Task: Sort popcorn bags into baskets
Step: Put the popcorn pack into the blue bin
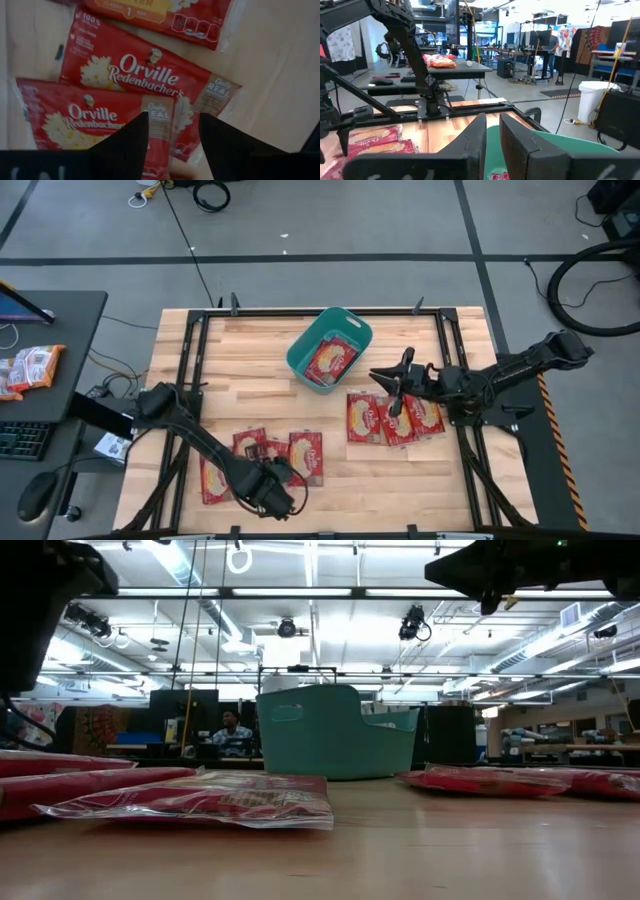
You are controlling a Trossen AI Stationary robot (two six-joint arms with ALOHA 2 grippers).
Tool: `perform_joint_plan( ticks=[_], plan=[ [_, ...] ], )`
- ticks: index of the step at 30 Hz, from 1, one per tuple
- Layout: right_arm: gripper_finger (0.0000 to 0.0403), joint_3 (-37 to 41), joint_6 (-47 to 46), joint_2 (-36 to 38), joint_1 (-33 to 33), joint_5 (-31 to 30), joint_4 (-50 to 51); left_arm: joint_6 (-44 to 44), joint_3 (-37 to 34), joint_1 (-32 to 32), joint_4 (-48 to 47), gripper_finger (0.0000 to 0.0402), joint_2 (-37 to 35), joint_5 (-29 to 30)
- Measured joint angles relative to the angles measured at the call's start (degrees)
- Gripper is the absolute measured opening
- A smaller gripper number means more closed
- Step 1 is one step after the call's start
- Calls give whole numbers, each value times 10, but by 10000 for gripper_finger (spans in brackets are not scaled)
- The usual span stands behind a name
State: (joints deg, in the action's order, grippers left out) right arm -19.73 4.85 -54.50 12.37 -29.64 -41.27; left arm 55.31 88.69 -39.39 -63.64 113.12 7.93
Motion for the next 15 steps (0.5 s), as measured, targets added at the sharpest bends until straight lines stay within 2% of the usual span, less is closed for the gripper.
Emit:
perform_joint_plan(
  ticks=[7,15],
  plan=[
    [59,0,5,0,-27,62,-2,78,0,-20,5,224,17,4],
    [59,0,10,0,-41,91,9,103,0,-30,-13,217,52,13]
  ],
)
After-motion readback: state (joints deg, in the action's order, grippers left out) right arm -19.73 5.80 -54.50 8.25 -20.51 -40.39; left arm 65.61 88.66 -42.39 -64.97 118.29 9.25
